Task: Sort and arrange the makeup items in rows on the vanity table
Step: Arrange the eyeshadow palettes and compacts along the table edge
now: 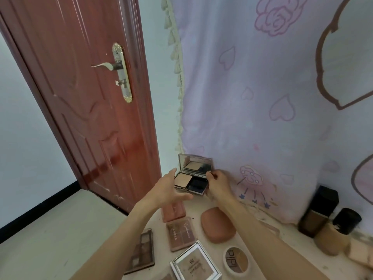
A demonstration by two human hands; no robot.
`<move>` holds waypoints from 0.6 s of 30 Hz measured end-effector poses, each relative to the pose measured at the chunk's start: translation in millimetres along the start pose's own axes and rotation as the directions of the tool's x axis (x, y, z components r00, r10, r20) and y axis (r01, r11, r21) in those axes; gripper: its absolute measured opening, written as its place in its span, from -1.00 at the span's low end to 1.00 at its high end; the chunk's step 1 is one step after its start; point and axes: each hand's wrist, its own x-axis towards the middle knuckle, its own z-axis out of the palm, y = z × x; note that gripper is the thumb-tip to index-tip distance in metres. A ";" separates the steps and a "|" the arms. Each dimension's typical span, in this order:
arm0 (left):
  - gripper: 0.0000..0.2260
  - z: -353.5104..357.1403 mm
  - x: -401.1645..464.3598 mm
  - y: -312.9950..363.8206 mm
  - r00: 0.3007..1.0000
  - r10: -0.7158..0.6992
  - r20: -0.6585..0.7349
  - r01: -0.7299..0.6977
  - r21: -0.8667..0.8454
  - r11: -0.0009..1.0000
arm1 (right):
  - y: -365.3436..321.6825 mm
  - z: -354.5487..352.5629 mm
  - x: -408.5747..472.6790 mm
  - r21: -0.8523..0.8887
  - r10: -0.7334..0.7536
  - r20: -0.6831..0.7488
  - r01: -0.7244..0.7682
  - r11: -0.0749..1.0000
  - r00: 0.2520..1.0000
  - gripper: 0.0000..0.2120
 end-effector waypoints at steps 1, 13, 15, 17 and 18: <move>-0.06 0.9 1.3 -1.2 1.000 -0.001 0.008 0.001 -0.016 1.000 | 0.7 0.6 1.7 -0.016 0.022 0.004 -0.022 1.000 1.000 -0.89; -0.17 -2.0 11.5 -20.1 0.997 -0.069 0.017 0.071 -0.253 0.965 | -1.5 7.0 5.9 -0.231 -0.092 0.042 0.099 0.968 0.995 -0.71; -0.14 -1.0 12.2 -20.9 0.997 -0.072 0.002 0.070 -0.254 0.965 | -1.7 7.0 4.7 -0.250 -0.107 0.047 0.115 0.961 0.993 -0.69; -0.11 1.0 13.6 -20.3 0.997 -0.074 0.001 0.073 -0.238 0.968 | -3.2 5.9 4.4 -0.270 -0.123 0.022 0.125 0.955 0.992 -0.62; -0.10 2.3 14.0 -19.9 0.997 -0.076 -0.002 0.073 -0.228 0.971 | -4.2 4.9 3.7 -0.294 -0.137 0.001 0.131 0.947 0.991 -0.60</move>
